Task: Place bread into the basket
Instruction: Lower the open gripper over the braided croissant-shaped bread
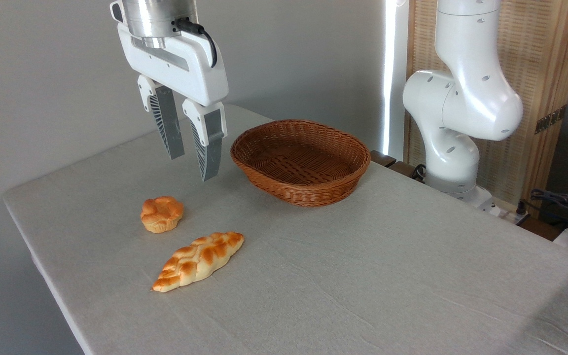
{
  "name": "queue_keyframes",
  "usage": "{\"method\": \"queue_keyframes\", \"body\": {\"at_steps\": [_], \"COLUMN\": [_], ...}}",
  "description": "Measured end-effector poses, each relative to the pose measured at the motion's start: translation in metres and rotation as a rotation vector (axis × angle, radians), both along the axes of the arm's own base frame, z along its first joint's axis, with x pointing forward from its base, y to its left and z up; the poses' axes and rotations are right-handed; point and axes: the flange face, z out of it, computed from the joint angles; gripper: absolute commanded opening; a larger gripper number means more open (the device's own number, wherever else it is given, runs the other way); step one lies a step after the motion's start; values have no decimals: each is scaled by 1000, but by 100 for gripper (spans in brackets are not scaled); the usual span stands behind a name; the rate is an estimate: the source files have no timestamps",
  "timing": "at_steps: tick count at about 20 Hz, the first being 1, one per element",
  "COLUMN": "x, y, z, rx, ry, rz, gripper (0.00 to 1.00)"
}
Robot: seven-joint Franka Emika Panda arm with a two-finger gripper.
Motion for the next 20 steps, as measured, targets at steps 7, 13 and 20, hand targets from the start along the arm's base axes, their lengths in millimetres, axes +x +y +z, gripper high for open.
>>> {"method": "queue_keyframes", "body": {"at_steps": [7,13,20], "x": [-1,-1,-6], "y": [1,1,-3], "z": [-12,-21,-95], "rx": [4,0,1], "ry": [26,-31,-82], "rz": [1,8,16], "gripper": [100,100,100]}}
